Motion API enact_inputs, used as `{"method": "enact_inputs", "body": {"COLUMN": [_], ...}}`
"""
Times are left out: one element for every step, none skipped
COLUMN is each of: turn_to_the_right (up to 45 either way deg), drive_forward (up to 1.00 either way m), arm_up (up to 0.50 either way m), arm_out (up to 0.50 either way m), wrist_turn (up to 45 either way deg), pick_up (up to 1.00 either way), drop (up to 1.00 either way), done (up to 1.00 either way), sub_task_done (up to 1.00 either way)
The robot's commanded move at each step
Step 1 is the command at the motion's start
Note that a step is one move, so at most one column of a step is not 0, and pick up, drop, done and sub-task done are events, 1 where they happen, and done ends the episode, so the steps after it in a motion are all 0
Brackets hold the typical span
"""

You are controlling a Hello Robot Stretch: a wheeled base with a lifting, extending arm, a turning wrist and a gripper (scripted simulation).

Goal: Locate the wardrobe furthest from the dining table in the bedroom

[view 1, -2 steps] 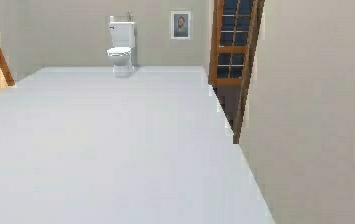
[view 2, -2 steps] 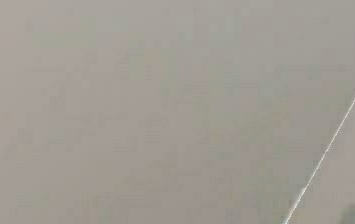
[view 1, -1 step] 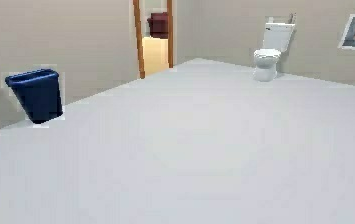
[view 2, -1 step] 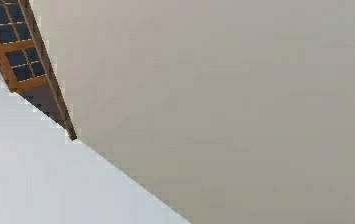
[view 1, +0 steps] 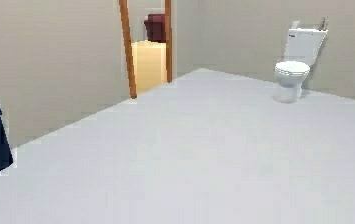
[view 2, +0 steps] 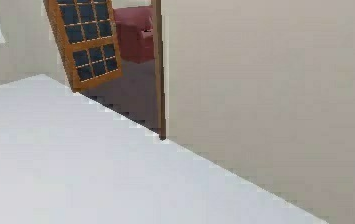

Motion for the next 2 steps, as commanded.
{"method": "enact_inputs", "body": {"turn_to_the_right": [0.0,0.0], "drive_forward": [1.0,1.0], "arm_up": [0.0,0.0], "arm_out": [0.0,0.0], "wrist_turn": [0.0,0.0], "pick_up": [0.0,0.0], "drop": [0.0,0.0], "done": [0.0,0.0], "sub_task_done": [0.0,0.0]}}
